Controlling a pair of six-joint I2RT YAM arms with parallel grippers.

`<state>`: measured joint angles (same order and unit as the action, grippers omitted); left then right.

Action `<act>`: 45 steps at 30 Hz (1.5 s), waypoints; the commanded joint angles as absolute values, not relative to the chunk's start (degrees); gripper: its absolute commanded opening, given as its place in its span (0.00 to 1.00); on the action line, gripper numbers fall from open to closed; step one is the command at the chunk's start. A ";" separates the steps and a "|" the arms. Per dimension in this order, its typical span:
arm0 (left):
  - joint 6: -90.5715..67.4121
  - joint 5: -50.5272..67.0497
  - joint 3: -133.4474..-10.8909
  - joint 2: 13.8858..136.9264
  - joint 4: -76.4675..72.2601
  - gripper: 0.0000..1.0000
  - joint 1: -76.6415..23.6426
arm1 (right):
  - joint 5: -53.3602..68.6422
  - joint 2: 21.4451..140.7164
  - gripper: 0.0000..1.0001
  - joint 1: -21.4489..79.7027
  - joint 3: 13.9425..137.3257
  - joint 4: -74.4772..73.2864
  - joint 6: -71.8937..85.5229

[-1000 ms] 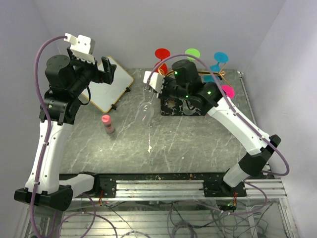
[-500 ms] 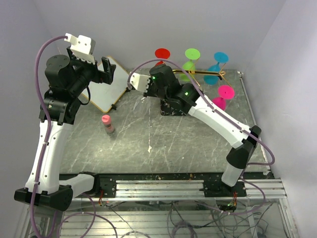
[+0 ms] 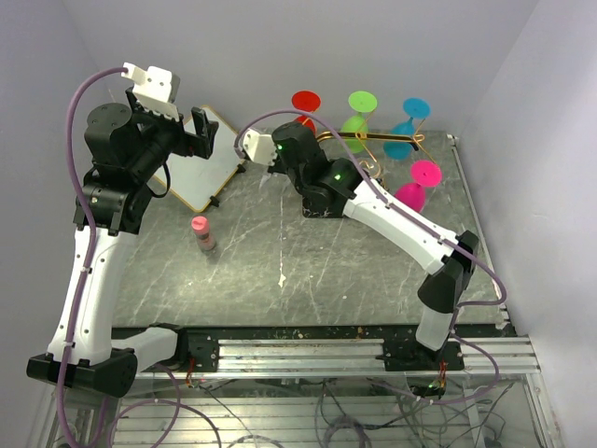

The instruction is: Place the wine glass upside down on the wine glass rack

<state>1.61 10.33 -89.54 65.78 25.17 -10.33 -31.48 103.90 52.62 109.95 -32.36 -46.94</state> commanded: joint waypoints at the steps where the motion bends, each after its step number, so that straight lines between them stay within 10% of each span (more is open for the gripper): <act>1: 2.37 9.99 -90.62 65.50 24.52 1.00 -9.80 | -36.32 103.97 0.00 52.82 110.52 -27.34 -48.41; 45: 1.69 12.02 -89.78 65.84 23.83 0.99 -9.49 | -40.99 99.79 0.00 51.52 101.81 -25.84 -54.23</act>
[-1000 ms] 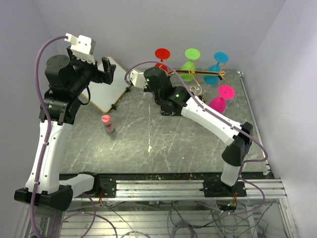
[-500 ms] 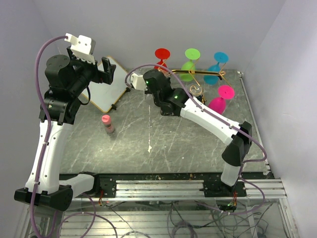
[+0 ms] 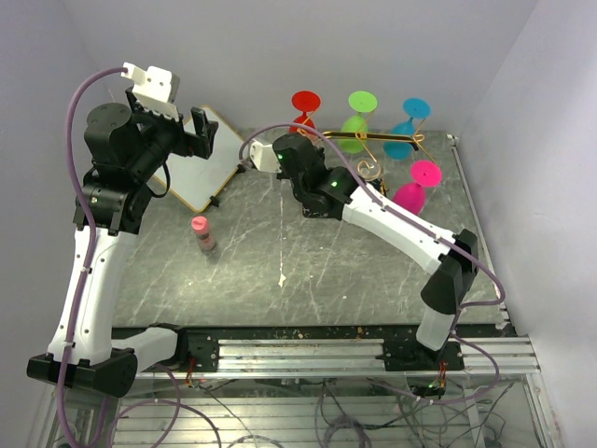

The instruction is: Place the wine glass upside down on the wine glass rack

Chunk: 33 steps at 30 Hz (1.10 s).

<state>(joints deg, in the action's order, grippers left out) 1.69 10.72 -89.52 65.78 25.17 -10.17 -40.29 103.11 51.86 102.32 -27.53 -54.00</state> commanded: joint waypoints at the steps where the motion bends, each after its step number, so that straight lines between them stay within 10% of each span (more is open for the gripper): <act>1: 1.70 12.04 -89.68 65.83 23.82 0.99 -9.49 | -40.99 99.69 0.00 51.44 101.72 -25.99 -54.23; 33: 0.32 14.07 -88.52 66.97 22.34 0.99 -7.66 | -36.54 93.75 0.00 51.33 97.41 -31.70 -54.02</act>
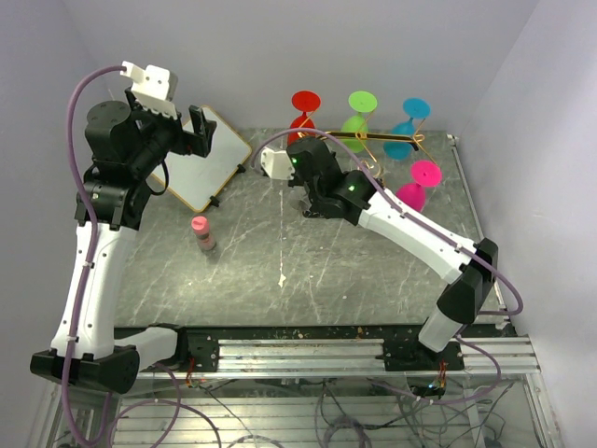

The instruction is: Place the wine glass upside down on the wine glass rack

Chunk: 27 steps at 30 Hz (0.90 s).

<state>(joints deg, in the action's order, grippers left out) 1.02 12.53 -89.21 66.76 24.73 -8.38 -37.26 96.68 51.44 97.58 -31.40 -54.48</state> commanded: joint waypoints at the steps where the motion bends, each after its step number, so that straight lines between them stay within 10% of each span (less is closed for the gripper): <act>1: 0.27 14.06 -88.43 66.97 22.28 0.99 -7.60 | -36.30 93.70 0.00 51.36 97.39 -32.04 -53.93; 27: -0.75 15.38 -87.65 67.68 21.23 0.98 -6.42 | -27.75 92.99 0.00 54.10 101.18 -39.00 -50.45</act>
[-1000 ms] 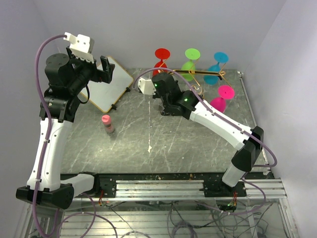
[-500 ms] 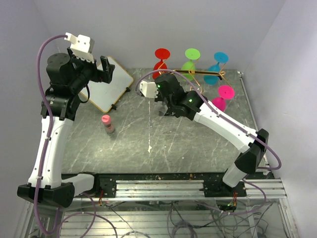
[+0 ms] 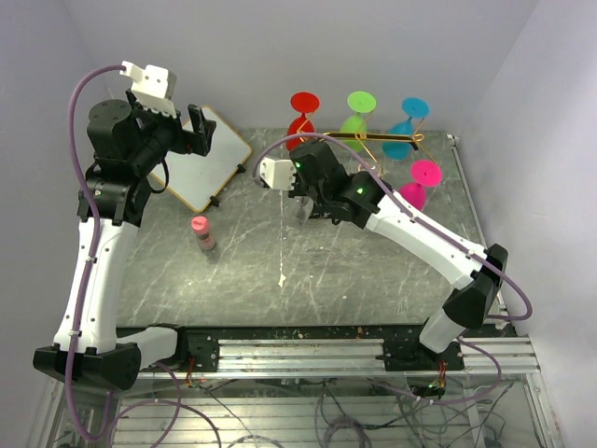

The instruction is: Place the wine glass upside down on the wine glass rack

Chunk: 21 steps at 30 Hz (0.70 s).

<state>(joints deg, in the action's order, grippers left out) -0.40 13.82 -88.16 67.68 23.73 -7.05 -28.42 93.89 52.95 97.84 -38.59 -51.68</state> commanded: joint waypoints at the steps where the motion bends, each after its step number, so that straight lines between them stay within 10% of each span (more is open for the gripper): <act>1: -0.79 15.47 -87.59 67.60 21.20 0.98 -6.35 | -27.89 93.16 0.00 54.20 101.31 -38.98 -50.53; 21: -0.35 15.73 -87.19 66.95 21.37 0.98 -6.33 | -31.37 96.31 0.00 55.11 103.46 -36.73 -49.49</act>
<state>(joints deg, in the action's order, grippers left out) -0.43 14.46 -87.50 67.66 23.46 -6.87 -29.87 95.85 54.39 101.16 -39.72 -50.61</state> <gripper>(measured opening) 0.986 0.040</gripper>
